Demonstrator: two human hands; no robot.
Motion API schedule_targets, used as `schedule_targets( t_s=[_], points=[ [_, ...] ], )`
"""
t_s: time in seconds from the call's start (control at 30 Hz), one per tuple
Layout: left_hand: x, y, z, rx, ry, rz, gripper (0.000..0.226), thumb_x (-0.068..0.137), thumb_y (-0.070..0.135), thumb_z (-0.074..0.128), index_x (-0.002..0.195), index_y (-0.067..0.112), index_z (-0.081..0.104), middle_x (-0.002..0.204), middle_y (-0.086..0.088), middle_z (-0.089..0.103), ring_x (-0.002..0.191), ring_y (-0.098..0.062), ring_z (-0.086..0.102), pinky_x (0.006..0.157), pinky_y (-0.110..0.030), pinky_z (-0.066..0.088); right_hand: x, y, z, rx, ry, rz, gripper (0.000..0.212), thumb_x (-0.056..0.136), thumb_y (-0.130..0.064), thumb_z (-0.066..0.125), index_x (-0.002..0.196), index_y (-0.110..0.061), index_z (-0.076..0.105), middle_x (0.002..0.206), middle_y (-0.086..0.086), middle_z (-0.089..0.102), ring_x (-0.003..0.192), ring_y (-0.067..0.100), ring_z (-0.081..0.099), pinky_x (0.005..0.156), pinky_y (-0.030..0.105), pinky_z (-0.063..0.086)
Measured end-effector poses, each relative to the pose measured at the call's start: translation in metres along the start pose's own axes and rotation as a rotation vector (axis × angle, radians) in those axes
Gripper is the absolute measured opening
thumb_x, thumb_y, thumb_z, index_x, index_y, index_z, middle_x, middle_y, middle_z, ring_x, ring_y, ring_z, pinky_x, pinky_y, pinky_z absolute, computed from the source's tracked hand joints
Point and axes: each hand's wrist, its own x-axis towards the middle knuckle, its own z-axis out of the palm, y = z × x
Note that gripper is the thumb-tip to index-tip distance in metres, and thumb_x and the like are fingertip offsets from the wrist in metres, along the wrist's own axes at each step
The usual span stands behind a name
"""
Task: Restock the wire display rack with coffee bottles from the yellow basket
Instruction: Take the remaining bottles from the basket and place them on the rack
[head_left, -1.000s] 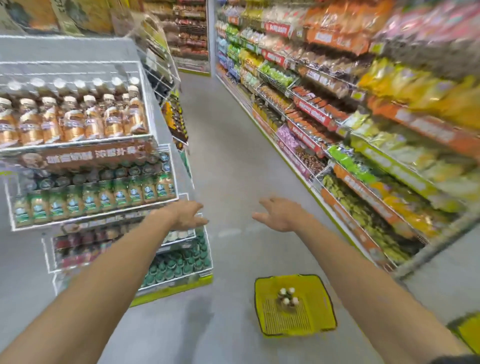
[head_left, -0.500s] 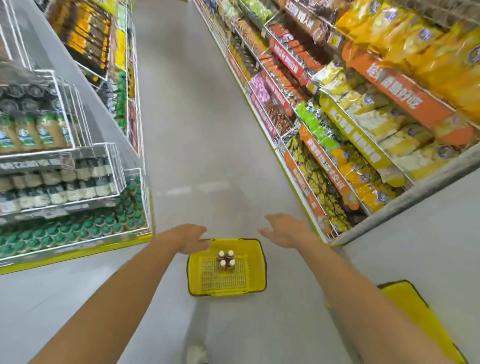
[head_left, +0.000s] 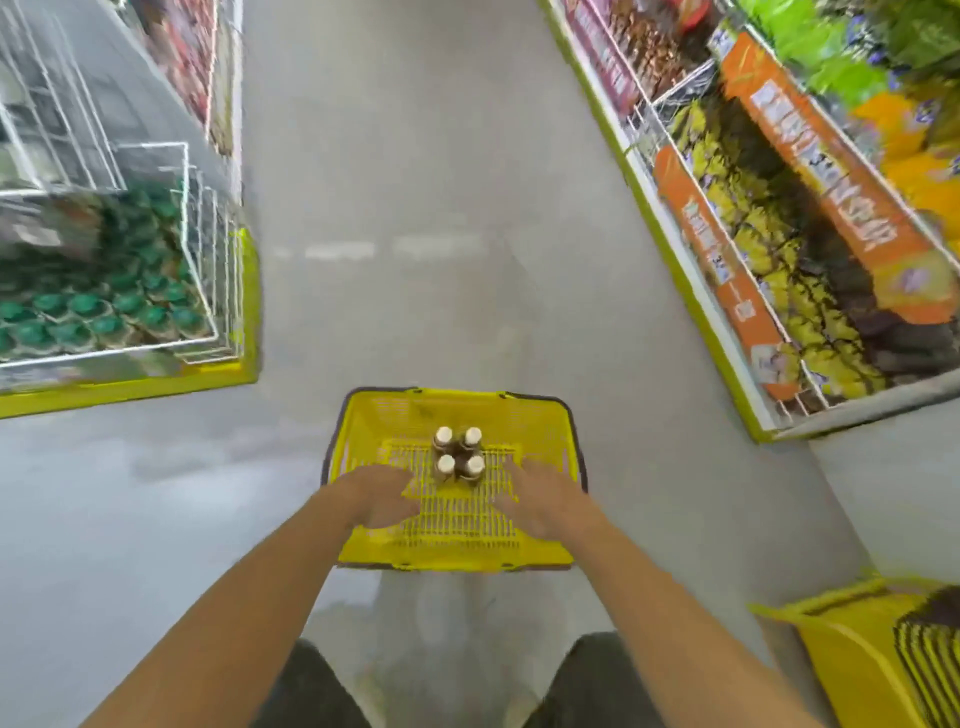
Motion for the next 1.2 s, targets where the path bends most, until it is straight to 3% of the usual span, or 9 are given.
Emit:
schedule_targets(
  t_s=[0.17,0.3,0.43,0.67,0.87,0.97,1.13,1.2],
  points=[
    [0.155,-0.033,0.087,-0.086,0.081,-0.001,0.072,0.1,0.053,0.048,0.157,0.014,0.032,0.162,-0.012,0.037,0.149,-0.029,0.036,0.118,-0.038,0.033,0.135,0.033,0.106,0.017,-0.005,-0.006,0.069,0.105,-0.058,0.043,0.157,-0.012,0.041,0.16,0.017,0.043,0.146,0.037,0.044,0.116,0.049,0.041],
    [0.226,-0.033,0.122,-0.316,0.307,0.067,0.057,0.09,0.04,0.069,0.139,0.015,0.055,0.139,-0.012,0.062,0.13,-0.03,0.057,0.102,-0.04,0.046,0.206,0.041,0.147,0.141,0.146,-0.044,0.063,0.103,-0.055,0.052,0.153,-0.018,0.044,0.149,0.014,0.055,0.138,0.034,0.052,0.104,0.045,0.047],
    [0.243,-0.019,0.135,-0.588,0.568,0.109,0.034,0.08,0.026,0.077,0.112,0.016,0.072,0.106,-0.007,0.076,0.1,-0.029,0.069,0.078,-0.039,0.052,0.227,0.036,0.165,0.403,0.272,-0.101,0.04,0.097,-0.044,0.067,0.13,-0.021,0.065,0.128,0.008,0.069,0.122,0.03,0.061,0.091,0.04,0.048],
    [0.21,-0.026,0.131,-0.789,0.557,0.165,0.028,0.082,0.019,0.081,0.107,0.013,0.071,0.1,-0.004,0.074,0.095,-0.025,0.068,0.081,-0.049,0.054,0.195,0.026,0.157,0.731,0.401,-0.11,0.022,0.093,-0.035,0.077,0.109,-0.021,0.074,0.105,-0.007,0.077,0.098,0.013,0.068,0.083,0.035,0.053],
    [0.029,-0.011,0.015,-0.965,0.535,0.182,0.024,0.076,0.014,0.085,0.097,0.019,0.075,0.094,-0.003,0.075,0.092,-0.026,0.069,0.085,-0.05,0.055,0.058,-0.037,0.002,0.704,0.359,-0.181,0.017,0.091,-0.042,0.077,0.1,-0.027,0.075,0.087,-0.012,0.077,0.086,0.011,0.072,0.077,0.037,0.055],
    [-0.105,-0.005,-0.085,-1.018,0.615,0.197,0.022,0.074,0.014,0.084,0.089,0.027,0.074,0.085,-0.003,0.075,0.079,-0.015,0.066,0.081,-0.043,0.057,-0.028,-0.095,-0.122,0.622,0.348,-0.252,0.025,0.091,-0.043,0.077,0.107,-0.024,0.076,0.093,-0.007,0.079,0.092,0.01,0.074,0.084,0.038,0.056],
    [-0.327,-0.02,-0.257,-0.976,0.794,0.206,0.013,0.081,0.009,0.083,0.089,0.008,0.073,0.078,0.004,0.07,0.07,0.0,0.062,0.07,-0.026,0.052,-0.167,-0.22,-0.332,0.501,0.417,-0.439,0.025,0.09,-0.048,0.076,0.107,-0.029,0.077,0.092,-0.009,0.08,0.09,0.001,0.072,0.082,0.031,0.055],
    [-0.407,-0.035,-0.313,-0.987,0.877,0.211,0.012,0.081,0.01,0.082,0.089,0.012,0.073,0.08,0.002,0.07,0.073,-0.005,0.062,0.073,-0.031,0.052,-0.215,-0.276,-0.401,0.476,0.437,-0.538,0.028,0.088,-0.051,0.075,0.104,-0.028,0.077,0.093,-0.009,0.081,0.095,0.007,0.075,0.087,0.036,0.058]
  ],
)
